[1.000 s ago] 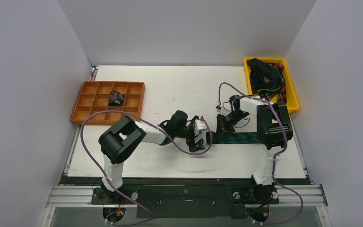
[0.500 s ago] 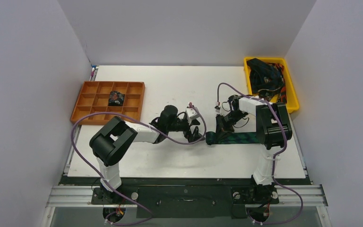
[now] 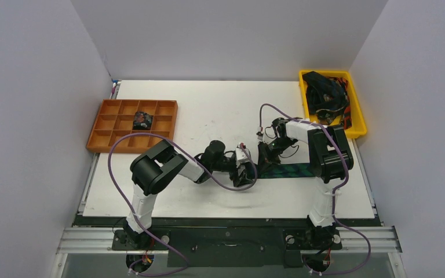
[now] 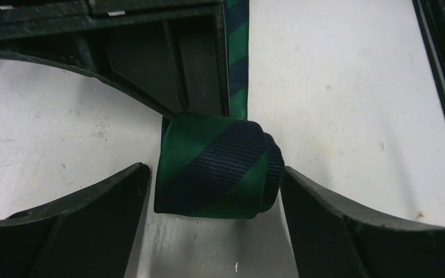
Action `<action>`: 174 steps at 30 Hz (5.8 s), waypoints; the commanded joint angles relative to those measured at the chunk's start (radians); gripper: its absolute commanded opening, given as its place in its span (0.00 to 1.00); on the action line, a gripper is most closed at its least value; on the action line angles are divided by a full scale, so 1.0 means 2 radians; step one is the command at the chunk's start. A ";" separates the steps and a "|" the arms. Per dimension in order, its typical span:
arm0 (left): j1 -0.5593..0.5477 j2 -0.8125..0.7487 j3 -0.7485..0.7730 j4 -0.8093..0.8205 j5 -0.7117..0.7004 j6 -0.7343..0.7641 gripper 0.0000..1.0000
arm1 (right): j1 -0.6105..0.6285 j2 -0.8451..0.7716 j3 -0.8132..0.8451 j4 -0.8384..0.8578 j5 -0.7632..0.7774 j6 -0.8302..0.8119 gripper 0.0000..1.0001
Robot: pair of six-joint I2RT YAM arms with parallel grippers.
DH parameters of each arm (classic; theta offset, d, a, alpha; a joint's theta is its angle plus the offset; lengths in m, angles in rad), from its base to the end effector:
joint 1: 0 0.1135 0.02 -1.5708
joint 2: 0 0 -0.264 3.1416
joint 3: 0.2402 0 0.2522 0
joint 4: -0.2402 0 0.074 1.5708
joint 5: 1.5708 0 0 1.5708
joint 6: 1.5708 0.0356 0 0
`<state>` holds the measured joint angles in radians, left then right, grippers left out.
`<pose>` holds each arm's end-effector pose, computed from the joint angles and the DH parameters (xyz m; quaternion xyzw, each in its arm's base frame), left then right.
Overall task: Roll the ties
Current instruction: Roll the tie at the center of the board.
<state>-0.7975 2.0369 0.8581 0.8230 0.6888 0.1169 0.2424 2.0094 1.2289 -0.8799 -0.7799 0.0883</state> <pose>0.2512 -0.2897 0.1105 0.5141 0.6084 -0.4407 0.4140 0.3236 0.1058 0.1239 0.0541 -0.9226 -0.3678 0.1034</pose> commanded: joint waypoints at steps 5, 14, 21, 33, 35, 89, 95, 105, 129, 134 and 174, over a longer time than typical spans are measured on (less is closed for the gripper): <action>-0.006 0.023 0.012 0.024 -0.024 0.045 0.54 | 0.012 0.022 -0.018 0.077 0.066 -0.002 0.00; -0.005 -0.005 -0.007 0.016 -0.007 0.041 0.55 | 0.015 0.018 -0.020 0.084 0.062 0.002 0.00; -0.012 0.017 0.033 0.025 0.006 0.035 0.61 | 0.017 0.024 -0.021 0.088 0.068 0.005 0.00; -0.009 -0.003 0.010 -0.112 -0.025 0.078 0.19 | -0.002 -0.038 -0.017 0.078 0.035 -0.012 0.26; -0.009 -0.002 0.011 -0.133 -0.033 0.078 0.18 | -0.011 -0.059 -0.016 0.073 0.016 -0.014 0.34; -0.012 0.063 0.091 -0.110 -0.037 0.030 0.23 | -0.019 -0.041 -0.035 0.074 0.117 -0.070 0.07; -0.009 0.029 0.045 -0.166 -0.059 0.085 0.19 | -0.031 -0.110 -0.020 0.031 0.053 -0.083 0.51; -0.010 0.028 0.051 -0.176 -0.063 0.087 0.19 | -0.026 -0.082 -0.040 0.056 -0.021 -0.019 0.44; 0.003 0.003 0.038 -0.070 0.013 0.053 0.64 | -0.036 0.017 -0.048 0.066 0.119 -0.023 0.00; -0.003 0.018 0.054 -0.036 0.033 0.039 0.78 | -0.028 0.025 -0.040 0.061 0.126 -0.032 0.00; -0.019 0.015 0.087 -0.275 -0.080 0.097 0.28 | -0.024 -0.043 -0.024 0.027 -0.014 -0.038 0.00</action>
<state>-0.8280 2.0403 1.0420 0.4202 0.5888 0.2882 0.2077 1.9057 1.2087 -0.8585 -0.9073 0.0418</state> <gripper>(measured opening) 0.377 0.064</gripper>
